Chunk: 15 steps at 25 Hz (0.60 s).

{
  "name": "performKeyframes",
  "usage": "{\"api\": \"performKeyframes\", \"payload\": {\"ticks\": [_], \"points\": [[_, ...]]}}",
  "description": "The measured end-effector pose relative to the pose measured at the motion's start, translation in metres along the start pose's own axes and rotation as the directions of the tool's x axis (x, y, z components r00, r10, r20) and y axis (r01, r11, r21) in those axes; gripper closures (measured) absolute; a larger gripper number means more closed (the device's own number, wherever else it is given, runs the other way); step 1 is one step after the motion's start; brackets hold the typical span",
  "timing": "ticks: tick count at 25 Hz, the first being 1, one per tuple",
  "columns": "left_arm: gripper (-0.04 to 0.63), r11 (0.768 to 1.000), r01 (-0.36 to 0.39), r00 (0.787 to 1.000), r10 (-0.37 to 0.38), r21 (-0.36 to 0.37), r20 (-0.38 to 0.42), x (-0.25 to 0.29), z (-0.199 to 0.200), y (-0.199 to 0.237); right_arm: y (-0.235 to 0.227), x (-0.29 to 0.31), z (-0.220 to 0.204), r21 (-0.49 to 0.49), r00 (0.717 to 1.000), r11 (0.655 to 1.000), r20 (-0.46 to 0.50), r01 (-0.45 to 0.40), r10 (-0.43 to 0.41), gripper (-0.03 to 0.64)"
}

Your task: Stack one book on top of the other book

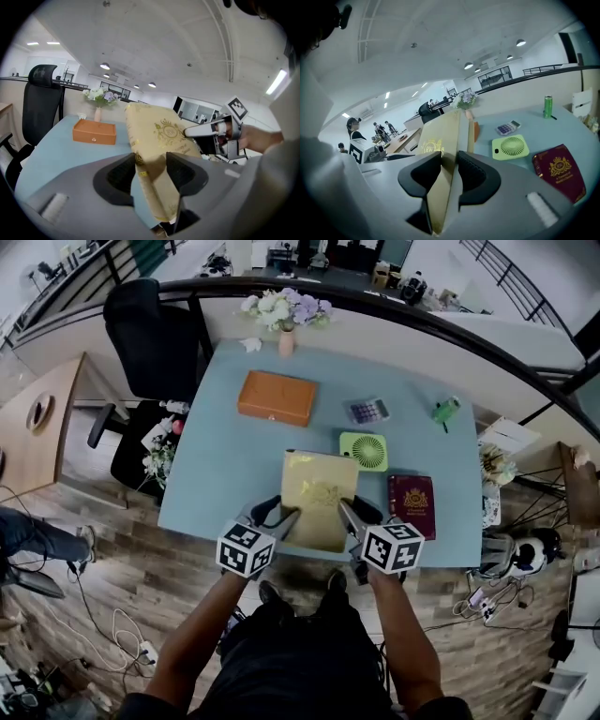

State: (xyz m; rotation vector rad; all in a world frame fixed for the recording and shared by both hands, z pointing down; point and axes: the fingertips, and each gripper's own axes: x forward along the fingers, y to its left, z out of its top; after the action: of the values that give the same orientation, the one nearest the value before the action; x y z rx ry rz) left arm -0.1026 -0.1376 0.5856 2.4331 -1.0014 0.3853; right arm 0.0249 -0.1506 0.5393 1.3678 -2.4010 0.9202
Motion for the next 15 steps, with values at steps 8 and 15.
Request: {"api": "performKeyframes", "payload": {"ticks": [8, 15], "points": [[0.370, 1.000, 0.004, 1.000, -0.005, -0.017, -0.019, 0.060, 0.006, -0.052, -0.071, -0.035, 0.013, 0.024, 1.000, 1.000, -0.008, 0.008, -0.007, 0.503], [0.370, 0.999, 0.007, 0.999, -0.009, -0.037, -0.052, 0.120, 0.000, -0.097, -0.142, -0.060, 0.015, 0.048, 0.999, 0.999, -0.030, 0.017, -0.016, 0.505]]}}
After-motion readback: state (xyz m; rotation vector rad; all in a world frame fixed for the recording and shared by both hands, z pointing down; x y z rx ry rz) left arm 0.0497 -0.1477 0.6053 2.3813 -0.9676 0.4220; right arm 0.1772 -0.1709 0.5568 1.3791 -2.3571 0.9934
